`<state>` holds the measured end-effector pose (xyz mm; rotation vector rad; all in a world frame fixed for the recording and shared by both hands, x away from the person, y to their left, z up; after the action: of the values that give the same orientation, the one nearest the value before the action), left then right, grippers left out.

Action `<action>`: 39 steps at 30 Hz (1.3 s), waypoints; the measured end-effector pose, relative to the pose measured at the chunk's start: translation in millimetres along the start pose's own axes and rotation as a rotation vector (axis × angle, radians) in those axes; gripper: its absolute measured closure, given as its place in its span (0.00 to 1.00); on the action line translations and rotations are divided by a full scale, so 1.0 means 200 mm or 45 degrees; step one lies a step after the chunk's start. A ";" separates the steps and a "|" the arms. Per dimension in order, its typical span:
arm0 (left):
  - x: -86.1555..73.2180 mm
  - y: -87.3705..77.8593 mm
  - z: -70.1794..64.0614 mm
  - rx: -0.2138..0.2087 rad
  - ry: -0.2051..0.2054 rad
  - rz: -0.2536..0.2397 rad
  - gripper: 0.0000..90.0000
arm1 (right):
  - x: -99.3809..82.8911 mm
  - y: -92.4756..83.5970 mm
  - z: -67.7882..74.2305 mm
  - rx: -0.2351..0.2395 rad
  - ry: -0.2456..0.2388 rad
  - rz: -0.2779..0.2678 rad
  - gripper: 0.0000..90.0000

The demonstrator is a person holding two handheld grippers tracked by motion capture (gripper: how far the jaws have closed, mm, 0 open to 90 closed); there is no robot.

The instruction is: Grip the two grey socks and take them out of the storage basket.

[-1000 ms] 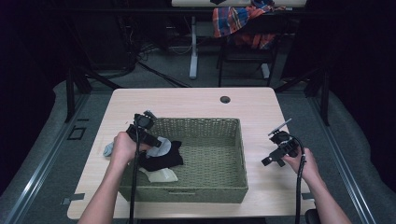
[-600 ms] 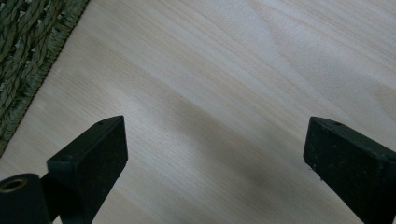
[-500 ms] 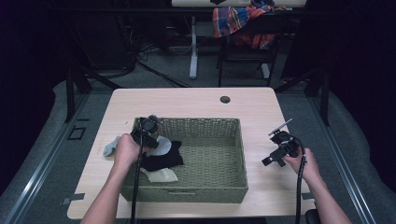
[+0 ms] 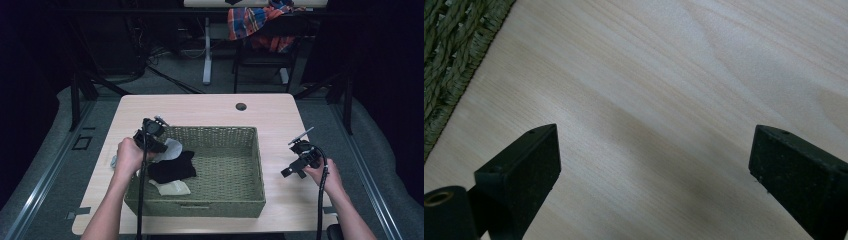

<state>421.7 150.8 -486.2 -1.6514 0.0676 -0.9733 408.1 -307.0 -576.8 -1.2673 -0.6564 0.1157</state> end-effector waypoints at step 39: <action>0.22 -0.26 0.12 -0.003 0.014 -0.054 0.95 | -0.01 0.00 -0.01 -0.009 0.009 -0.003 0.07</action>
<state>443.0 163.9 -417.6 -1.6557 0.0414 -1.0153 407.6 -309.6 -576.8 -1.2731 -0.6530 0.1073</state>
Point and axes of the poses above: each handheld gripper's, and its own axes: y roughly forward along the jaws, x roughly out of its top, z roughly to its left, the point moved 5 cm from there along y, roughly forward along the jaws, and after that the axes turned 10 degrees about -z, right-handed, at the moved point
